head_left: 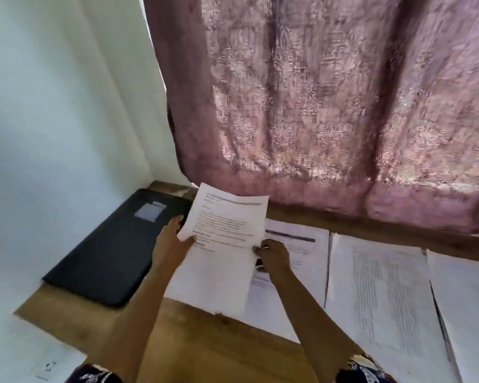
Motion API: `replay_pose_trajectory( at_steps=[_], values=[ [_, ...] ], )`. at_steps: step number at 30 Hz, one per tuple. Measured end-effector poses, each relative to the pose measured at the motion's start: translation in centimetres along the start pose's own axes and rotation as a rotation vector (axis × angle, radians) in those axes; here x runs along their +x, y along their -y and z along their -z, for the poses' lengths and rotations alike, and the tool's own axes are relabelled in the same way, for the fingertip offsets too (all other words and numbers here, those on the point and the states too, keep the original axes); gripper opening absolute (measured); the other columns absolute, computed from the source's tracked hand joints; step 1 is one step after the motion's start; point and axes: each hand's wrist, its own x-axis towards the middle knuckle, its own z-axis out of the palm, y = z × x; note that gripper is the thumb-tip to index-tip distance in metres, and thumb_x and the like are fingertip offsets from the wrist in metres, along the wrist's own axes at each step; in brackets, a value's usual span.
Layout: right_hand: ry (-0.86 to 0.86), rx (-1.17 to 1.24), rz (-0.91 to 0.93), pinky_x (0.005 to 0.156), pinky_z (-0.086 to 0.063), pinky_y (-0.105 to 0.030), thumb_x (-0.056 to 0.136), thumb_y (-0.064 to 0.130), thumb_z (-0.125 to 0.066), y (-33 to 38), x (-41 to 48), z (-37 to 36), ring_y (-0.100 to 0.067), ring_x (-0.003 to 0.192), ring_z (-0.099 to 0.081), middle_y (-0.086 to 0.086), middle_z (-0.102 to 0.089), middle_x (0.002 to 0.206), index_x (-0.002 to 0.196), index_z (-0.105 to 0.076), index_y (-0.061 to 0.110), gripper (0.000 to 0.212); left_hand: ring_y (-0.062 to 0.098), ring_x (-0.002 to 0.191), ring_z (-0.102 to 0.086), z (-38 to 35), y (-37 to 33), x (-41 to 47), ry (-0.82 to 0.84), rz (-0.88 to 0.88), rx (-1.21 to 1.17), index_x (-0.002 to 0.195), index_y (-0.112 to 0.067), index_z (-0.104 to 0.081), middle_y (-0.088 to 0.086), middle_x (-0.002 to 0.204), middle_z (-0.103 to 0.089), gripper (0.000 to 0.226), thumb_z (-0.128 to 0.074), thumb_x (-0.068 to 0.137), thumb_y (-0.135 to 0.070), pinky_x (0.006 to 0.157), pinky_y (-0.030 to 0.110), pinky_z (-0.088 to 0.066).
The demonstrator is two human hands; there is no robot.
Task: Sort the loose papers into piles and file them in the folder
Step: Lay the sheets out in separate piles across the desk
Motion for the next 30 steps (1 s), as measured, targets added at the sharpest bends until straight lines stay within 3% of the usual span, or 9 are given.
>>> replay_pose_trajectory(
  at_steps=[3, 6, 10, 13, 16, 20, 23, 26, 30],
  values=[
    [-0.044, -0.070, 0.008, 0.053, -0.055, -0.034, 0.085, 0.007, -0.067, -0.2, 1.3, -4.0, -0.028, 0.063, -0.067, -0.015, -0.067, 0.084, 0.075, -0.060, 0.014, 0.014, 0.030, 0.127, -0.048, -0.3, 2.7, 0.4, 0.076, -0.049, 0.103, 0.139, -0.016, -0.046, 0.008, 0.141, -0.050, 0.055, -0.066, 0.090, -0.029, 0.105, 0.041, -0.038],
    [-0.070, -0.235, 0.018, 0.064, -0.059, -0.042, 0.083, 0.015, -0.069, -1.1, 3.0, -6.7, -0.032, 0.075, -0.070, -0.012, -0.071, 0.088, 0.078, -0.064, 0.013, 0.007, 0.022, 0.140, -0.033, -2.2, 5.9, 0.2, 0.224, -0.039, 0.200, 0.149, -0.022, -0.032, 0.003, 0.153, -0.035, 0.065, -0.056, 0.093, -0.046, 0.112, 0.034, -0.028],
    [-0.097, -0.344, 0.060, 0.075, -0.058, -0.046, 0.078, 0.021, -0.071, -2.5, 5.0, -8.5, -0.029, 0.087, -0.068, -0.008, -0.071, 0.096, 0.081, -0.059, 0.022, 0.013, 0.023, 0.148, -0.013, -4.1, 8.1, 0.1, 0.293, -0.028, 0.387, 0.153, -0.028, -0.018, 0.003, 0.161, -0.014, 0.070, -0.039, 0.095, -0.060, 0.120, 0.045, -0.014],
    [-0.103, -0.380, 0.087, 0.079, -0.057, -0.044, 0.082, 0.018, -0.070, -1.5, 3.9, -8.8, -0.026, 0.091, -0.067, -0.004, -0.068, 0.098, 0.094, -0.058, 0.019, 0.017, 0.024, 0.149, -0.002, -4.6, 8.4, 0.1, 0.318, -0.031, 0.453, 0.154, -0.029, -0.010, 0.004, 0.163, -0.003, 0.070, -0.033, 0.096, -0.061, 0.119, 0.048, -0.007],
    [-0.109, -0.470, 0.167, 0.085, -0.055, -0.042, 0.084, 0.019, -0.069, -1.5, 3.7, -9.0, -0.027, 0.101, -0.065, -0.006, -0.067, 0.115, 0.116, -0.056, 0.015, 0.035, 0.025, 0.149, 0.004, -4.9, 9.0, 0.3, 0.345, -0.030, 0.504, 0.155, -0.029, -0.005, 0.005, 0.162, 0.005, 0.072, -0.031, 0.096, -0.061, 0.119, 0.049, -0.003],
    [-0.170, -0.953, 0.409, 0.097, -0.044, -0.038, 0.090, 0.020, -0.062, -1.6, 2.9, -8.9, -0.027, 0.128, -0.041, -0.008, -0.040, 0.140, 0.144, -0.035, 0.017, 0.060, 0.024, 0.149, 0.009, -5.2, 9.4, 0.1, 0.338, -0.032, 0.514, 0.154, -0.030, -0.001, 0.004, 0.162, 0.010, 0.073, -0.028, 0.095, -0.063, 0.118, 0.049, 0.002],
    [-0.069, -1.265, 0.502, 0.100, -0.035, -0.039, 0.095, 0.030, -0.052, -2.2, 2.4, -9.2, -0.024, 0.132, -0.032, -0.003, -0.038, 0.143, 0.139, -0.041, 0.021, 0.047, 0.023, 0.148, 0.012, -5.1, 9.4, 0.1, 0.346, -0.023, 0.516, 0.154, -0.031, 0.000, 0.003, 0.162, 0.012, 0.073, -0.027, 0.094, -0.065, 0.116, 0.053, 0.006],
    [0.042, -1.337, 0.471, 0.100, -0.031, -0.040, 0.096, 0.035, -0.046, -2.9, 2.1, -9.4, -0.024, 0.131, -0.034, -0.002, -0.044, 0.141, 0.134, -0.046, 0.019, 0.041, 0.022, 0.149, 0.010, -4.9, 9.0, 0.4, 0.367, 0.017, 0.508, 0.153, -0.035, -0.003, 0.000, 0.162, 0.011, 0.074, -0.032, 0.093, -0.066, 0.113, 0.060, 0.006],
    [0.019, -1.295, 0.526, 0.102, -0.030, -0.040, 0.096, 0.038, -0.046, -2.0, 1.3, -7.2, -0.022, 0.131, -0.036, 0.000, -0.047, 0.140, 0.135, -0.046, 0.021, 0.043, 0.024, 0.149, 0.005, -4.6, 7.1, 0.6, 0.326, 0.060, 0.501, 0.153, -0.034, -0.013, 0.001, 0.163, 0.003, 0.071, -0.044, 0.094, -0.059, 0.113, 0.064, 0.002]
  ],
)
